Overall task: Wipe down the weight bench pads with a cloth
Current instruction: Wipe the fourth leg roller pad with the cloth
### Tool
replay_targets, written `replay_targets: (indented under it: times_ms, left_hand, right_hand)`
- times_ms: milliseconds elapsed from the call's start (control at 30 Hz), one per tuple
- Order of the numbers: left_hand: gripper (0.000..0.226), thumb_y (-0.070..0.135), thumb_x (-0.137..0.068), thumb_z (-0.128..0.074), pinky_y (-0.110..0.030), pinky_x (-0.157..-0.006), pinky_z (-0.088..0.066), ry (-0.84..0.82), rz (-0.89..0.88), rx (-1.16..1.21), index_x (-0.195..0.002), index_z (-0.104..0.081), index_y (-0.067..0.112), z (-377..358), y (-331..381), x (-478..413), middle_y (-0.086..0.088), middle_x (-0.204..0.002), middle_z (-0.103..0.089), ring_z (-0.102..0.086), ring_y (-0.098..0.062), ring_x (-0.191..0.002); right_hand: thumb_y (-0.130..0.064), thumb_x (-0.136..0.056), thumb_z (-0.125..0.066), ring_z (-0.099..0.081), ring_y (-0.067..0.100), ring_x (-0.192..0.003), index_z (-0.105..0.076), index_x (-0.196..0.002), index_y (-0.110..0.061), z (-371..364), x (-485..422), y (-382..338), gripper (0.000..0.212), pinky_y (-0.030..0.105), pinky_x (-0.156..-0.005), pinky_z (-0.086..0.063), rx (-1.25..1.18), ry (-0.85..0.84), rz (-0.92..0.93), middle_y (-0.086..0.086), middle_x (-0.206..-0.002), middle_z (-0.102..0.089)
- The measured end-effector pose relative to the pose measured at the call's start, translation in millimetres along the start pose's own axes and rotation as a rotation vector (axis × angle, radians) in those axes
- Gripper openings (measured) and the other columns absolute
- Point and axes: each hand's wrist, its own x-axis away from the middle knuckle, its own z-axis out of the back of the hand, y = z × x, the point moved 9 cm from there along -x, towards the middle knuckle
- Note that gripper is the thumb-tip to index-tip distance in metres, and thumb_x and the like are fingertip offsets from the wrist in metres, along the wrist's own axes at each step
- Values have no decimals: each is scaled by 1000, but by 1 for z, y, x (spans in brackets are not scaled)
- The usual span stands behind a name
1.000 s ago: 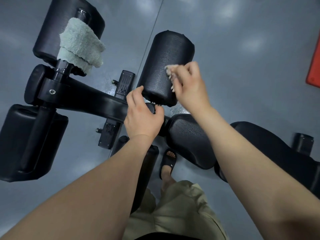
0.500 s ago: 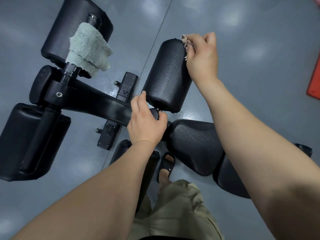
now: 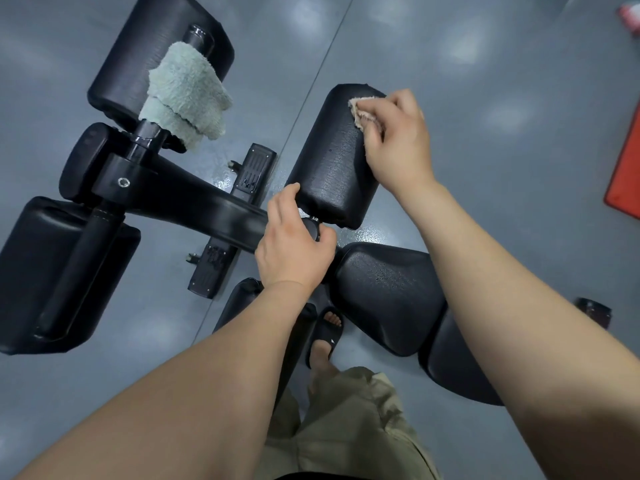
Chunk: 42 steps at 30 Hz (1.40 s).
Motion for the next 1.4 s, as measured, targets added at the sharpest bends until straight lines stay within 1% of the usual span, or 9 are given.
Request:
replay_targets:
  times_ms: [200,367,600,800,933,1100,1233,1333,1400]
  left_hand:
    - [84,42,-84,-64,-41,-95,-44,-5,17,-27,-156,-24,25,-3,-2,0,8,-158,-30,-52,-19,-129]
    - [84,42,-85,-63,-39,-92,-45,-13,7,-38,-156,-23,25,-4,-2,1,8,-158,-29,-55,-20,-125]
    - [82,42,-86,-64,-38,-89,-45,-3,3,-45,-155,-26,24,-4,-1,2,9,-156,-31,-56,-18,-122]
    - [77,39,-85,-64,-34,-83,-41,18,-19,-36,-152,-30,24,-1,3,4,9,-153,-34,-58,-19,-120]
    - [75,40,-85,-64,-39,-84,-48,30,-23,-48,-151,-32,23,-1,4,3,9,-151,-36,-59,-20,-118]
    - [75,40,-84,-65,-41,-84,-51,43,-26,-51,-150,-33,23,0,6,3,9,-149,-37,-57,-18,-120]
    - [74,40,-83,-65,-41,-85,-51,49,-26,-47,-149,-34,24,0,5,2,10,-148,-37,-56,-17,-123]
    - [75,40,-83,-65,-37,-84,-47,55,-27,-47,-149,-35,24,0,4,2,10,-148,-38,-56,-17,-122]
    - [75,40,-83,-66,-38,-84,-47,56,-27,-45,-149,-35,24,-1,4,2,10,-148,-38,-56,-18,-122]
  right_hand:
    - [-14,-94,-56,-56,26,-92,-74,-113,-23,-3,33,-9,28,34,-84,-50,-40,25,65,3,-99,-54]
    - [-9,-91,-58,-55,27,-92,-74,-114,-20,-7,59,-18,29,27,-83,-47,-35,0,103,-3,-99,-51]
    - [-2,-89,-59,-54,21,-95,-72,-115,-16,-11,100,-26,32,20,-84,-43,-55,-65,155,5,-104,-53]
    - [1,-91,-57,-50,17,-90,-65,-116,-7,-11,121,-15,28,22,-80,-47,-71,-164,179,11,-106,-45]
    - [4,-91,-57,-50,13,-92,-66,-115,-10,-2,95,2,30,12,-85,-44,-98,-45,59,12,-108,-46]
    - [-3,-91,-52,-56,25,-99,-68,-111,-10,4,51,18,26,36,-93,-51,-97,66,-24,15,-113,-47]
    - [-9,-92,-54,-57,23,-102,-72,-108,-16,11,18,25,25,32,-98,-48,-95,126,-26,11,-123,-47]
    - [-16,-95,-55,-60,25,-101,-74,-115,-19,13,0,32,28,35,-95,-50,-108,174,-40,3,-113,-49]
    - [-16,-95,-55,-61,25,-97,-73,-121,-19,11,-2,34,32,36,-92,-51,-112,216,-64,6,-108,-53]
